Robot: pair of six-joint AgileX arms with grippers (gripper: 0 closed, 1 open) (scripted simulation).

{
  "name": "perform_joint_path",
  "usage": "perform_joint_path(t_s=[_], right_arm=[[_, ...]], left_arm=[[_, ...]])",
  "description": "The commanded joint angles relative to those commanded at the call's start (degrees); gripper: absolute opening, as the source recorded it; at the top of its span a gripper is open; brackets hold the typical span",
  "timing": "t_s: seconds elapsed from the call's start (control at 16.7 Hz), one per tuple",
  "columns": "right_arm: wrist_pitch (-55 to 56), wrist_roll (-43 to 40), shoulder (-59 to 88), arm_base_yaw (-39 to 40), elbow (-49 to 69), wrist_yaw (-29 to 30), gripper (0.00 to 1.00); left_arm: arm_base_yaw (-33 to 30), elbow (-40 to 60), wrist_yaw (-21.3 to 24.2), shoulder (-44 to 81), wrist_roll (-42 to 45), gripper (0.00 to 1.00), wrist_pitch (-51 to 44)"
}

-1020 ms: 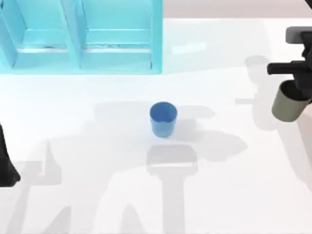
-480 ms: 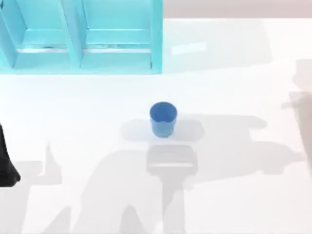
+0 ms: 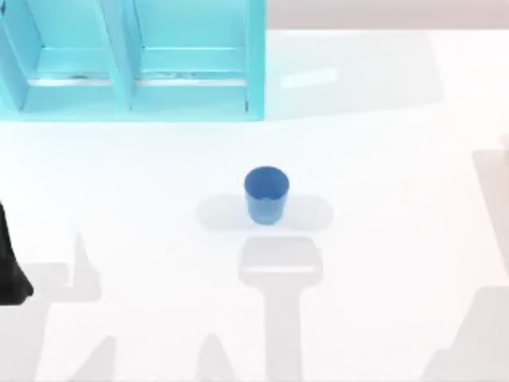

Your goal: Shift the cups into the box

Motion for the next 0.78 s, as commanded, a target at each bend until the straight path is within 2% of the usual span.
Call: perform_joint_path(t_s=[0.18,0.48,0.78], right_arm=[[0.34,-3.88,-2.87,-3.8,-2.2,-0.03,0.0],[0.54,-3.87,-2.71,-3.67,-2.28,-0.01,0.0],[8.93,-2.76,-2.74,-3.09,-10.48,0.05,0.0]], left_arm=[[0.0,0.0,0.0,0.0,0.0,1.0,0.0],[0.0,0.0,0.0,0.0,0.0,1.0,0.0],[0.0,0.0,0.0,0.0,0.0,1.0,0.0]])
